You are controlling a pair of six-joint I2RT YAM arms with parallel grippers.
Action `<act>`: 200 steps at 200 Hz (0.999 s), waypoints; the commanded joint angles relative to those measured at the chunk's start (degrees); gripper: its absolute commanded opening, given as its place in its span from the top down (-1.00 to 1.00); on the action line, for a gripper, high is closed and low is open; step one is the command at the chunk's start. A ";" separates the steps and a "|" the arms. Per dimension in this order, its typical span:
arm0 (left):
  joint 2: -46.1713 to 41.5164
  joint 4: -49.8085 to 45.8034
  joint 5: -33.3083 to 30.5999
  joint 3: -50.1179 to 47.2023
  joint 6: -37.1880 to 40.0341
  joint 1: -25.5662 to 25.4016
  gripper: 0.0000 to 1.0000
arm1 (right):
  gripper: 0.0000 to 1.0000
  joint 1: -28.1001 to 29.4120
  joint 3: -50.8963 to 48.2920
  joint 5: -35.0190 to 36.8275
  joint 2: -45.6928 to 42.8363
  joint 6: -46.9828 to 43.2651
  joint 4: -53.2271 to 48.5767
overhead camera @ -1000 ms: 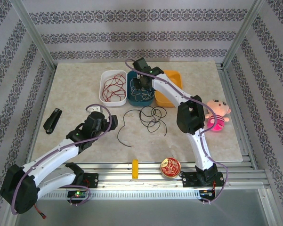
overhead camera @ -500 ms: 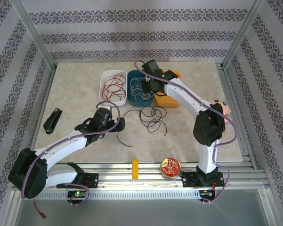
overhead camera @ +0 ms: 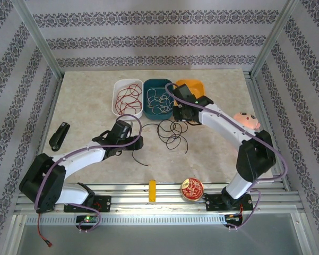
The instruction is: Untangle the cables
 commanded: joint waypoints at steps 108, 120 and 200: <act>7.60 4.55 4.64 2.18 -0.57 0.70 0.00 | 0.00 9.36 -19.73 -3.44 -8.38 16.74 0.91; 8.30 5.02 5.25 2.18 -0.71 0.67 0.08 | -0.03 9.39 -20.44 -4.19 -7.75 17.44 2.34; 9.19 4.82 5.67 2.43 -1.08 0.59 0.43 | 0.39 9.17 -19.64 -7.85 0.63 17.07 6.27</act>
